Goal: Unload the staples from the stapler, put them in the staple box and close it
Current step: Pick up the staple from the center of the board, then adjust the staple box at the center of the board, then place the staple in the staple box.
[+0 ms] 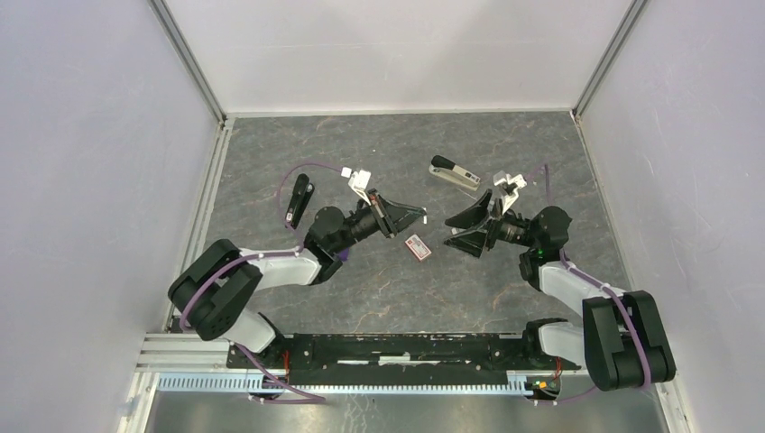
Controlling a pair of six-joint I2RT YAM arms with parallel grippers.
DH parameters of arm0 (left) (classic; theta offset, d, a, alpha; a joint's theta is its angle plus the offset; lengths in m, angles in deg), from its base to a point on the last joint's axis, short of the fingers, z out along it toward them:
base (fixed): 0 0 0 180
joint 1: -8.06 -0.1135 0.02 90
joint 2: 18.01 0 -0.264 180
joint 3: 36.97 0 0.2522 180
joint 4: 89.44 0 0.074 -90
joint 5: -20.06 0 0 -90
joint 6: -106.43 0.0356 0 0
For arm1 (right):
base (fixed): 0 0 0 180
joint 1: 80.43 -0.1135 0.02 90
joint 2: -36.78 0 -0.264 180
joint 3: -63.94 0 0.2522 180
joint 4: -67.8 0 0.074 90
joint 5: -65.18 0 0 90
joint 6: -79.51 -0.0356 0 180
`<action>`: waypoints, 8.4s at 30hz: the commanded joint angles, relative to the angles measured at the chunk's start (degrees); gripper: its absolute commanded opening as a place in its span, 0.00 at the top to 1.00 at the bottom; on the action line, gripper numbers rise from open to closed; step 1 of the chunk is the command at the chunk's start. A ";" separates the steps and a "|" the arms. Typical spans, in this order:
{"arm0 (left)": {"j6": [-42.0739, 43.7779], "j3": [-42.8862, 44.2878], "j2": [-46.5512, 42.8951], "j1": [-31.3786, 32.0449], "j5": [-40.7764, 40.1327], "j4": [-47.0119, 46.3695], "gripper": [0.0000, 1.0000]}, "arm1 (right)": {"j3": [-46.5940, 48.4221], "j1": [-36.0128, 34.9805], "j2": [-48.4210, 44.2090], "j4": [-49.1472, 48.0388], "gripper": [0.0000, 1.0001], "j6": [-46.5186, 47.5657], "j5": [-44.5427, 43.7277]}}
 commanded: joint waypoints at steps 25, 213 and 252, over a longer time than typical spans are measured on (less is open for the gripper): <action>-10.41 0.50 10.36 11.60 -15.53 -27.43 0.84 | -0.83 -0.62 0.90 -20.57 0.33 -22.94 -4.23; -9.43 43.07 26.72 12.51 -24.82 66.49 0.69 | 13.84 1.71 0.21 66.28 0.90 54.30 -30.01; 11.51 -10.96 -34.08 12.33 -39.57 34.18 0.04 | 21.16 -9.13 7.51 67.03 0.90 53.54 -43.47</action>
